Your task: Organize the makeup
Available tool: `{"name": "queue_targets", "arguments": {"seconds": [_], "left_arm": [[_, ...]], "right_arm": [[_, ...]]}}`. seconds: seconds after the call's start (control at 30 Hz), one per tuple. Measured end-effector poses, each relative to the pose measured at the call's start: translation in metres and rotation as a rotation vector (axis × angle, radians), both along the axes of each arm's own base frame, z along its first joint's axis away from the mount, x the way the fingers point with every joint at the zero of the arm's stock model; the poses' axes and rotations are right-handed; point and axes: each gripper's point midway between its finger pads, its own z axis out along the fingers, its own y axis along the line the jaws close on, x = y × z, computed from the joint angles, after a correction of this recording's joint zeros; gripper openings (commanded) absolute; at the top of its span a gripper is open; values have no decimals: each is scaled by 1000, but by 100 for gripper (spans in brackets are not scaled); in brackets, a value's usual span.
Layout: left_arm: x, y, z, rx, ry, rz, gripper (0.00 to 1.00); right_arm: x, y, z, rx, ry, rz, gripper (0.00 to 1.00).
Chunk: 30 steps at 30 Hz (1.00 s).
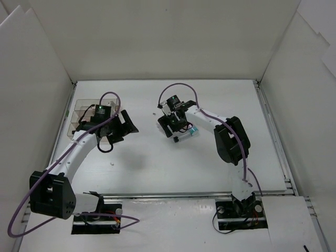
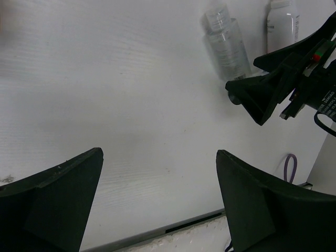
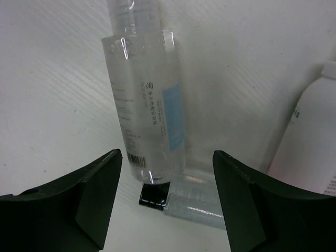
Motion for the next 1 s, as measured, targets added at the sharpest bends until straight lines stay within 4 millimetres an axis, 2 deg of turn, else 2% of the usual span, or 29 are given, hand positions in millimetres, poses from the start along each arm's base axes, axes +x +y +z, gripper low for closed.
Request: {"name": "queue_targets", "arguments": {"seconds": [0.07,0.17,0.2,0.27,0.3,0.4,0.6,0.73,1.0], "left_arm": [[-3,6,-5,-4,14,15,84],[-8,12,-12,-11,43,29,84],[-8,13,-12,-14,46,32,84],[-9,14,-12,-22,49,33,84],[-9,14,-12,-26,49,32,84],[-9,13,-12,-44,50,30,84],[-3,4,0,-129,22,8,84],[3,-5,10,-194,-1,-8,84],[22,-29,35,-327,-43,-44,79]], "right_arm": [[2,0,-9,-13,8,9,63],[1,3,-23,-34,24,29,48],[2,4,-23,-37,18,34,35],[3,7,-22,-36,9,54,23],[2,9,-22,-36,8,57,13],[1,14,-20,-39,-3,90,0],[-1,31,-8,-30,-50,156,0],[-8,40,20,9,-111,183,0],[-38,47,126,194,-316,192,0]]}}
